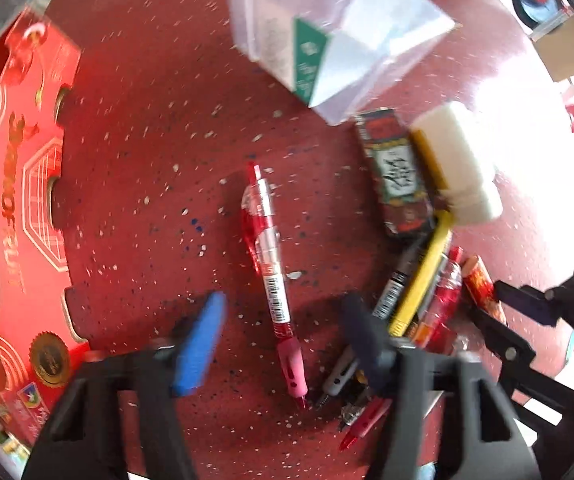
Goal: Organize rigid objects
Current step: 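Grasp another red pen with the left gripper while the right gripper grasps the red tube, then carry the red pen and red tube with both grippers into the cardboard box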
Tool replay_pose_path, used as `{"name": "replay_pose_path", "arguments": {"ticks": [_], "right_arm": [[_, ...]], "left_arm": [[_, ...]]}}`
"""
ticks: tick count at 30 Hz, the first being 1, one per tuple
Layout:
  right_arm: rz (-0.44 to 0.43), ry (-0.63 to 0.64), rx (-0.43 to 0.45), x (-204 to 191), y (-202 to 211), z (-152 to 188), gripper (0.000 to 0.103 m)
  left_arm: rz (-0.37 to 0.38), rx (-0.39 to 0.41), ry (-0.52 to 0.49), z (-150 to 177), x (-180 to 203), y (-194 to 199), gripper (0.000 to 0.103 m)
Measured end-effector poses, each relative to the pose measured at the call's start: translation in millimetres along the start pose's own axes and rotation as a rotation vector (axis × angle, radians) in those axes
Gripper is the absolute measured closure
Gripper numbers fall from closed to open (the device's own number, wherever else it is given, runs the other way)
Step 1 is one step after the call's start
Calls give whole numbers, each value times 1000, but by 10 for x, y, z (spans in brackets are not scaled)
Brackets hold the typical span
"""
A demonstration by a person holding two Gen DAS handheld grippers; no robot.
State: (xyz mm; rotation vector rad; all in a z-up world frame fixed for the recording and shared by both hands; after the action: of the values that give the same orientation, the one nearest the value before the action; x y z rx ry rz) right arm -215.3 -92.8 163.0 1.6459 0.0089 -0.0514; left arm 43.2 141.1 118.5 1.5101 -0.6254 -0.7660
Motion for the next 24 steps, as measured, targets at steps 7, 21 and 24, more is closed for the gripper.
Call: {"name": "replay_pose_path", "arguments": {"ticks": [7, 21, 24], "right_arm": [[-39, -219, -31, 115, 116, 239, 83], [-89, -470, -8, 114, 596, 483, 83], [-85, -469, 3, 45, 732, 468, 83]], "left_arm": [[75, -35, -7, -273, -335, 364, 92], [161, 16, -112, -351, -658, 1390, 92], [172, 37, -117, -374, -686, 1615, 92]]}}
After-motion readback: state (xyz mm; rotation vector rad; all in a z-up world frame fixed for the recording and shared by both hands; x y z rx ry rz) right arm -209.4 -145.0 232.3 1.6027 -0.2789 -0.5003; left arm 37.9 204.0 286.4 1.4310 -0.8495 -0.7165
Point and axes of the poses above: each gripper's, at about its wrist camera, not at the fingertips, and y roughly against the way its jaws point, x to its right, z to its underside, the point moved 8 cm from there along -y, roughly the way its jaws point, and after that the axes turned 7 degrees about x, right-handed, at the moved point
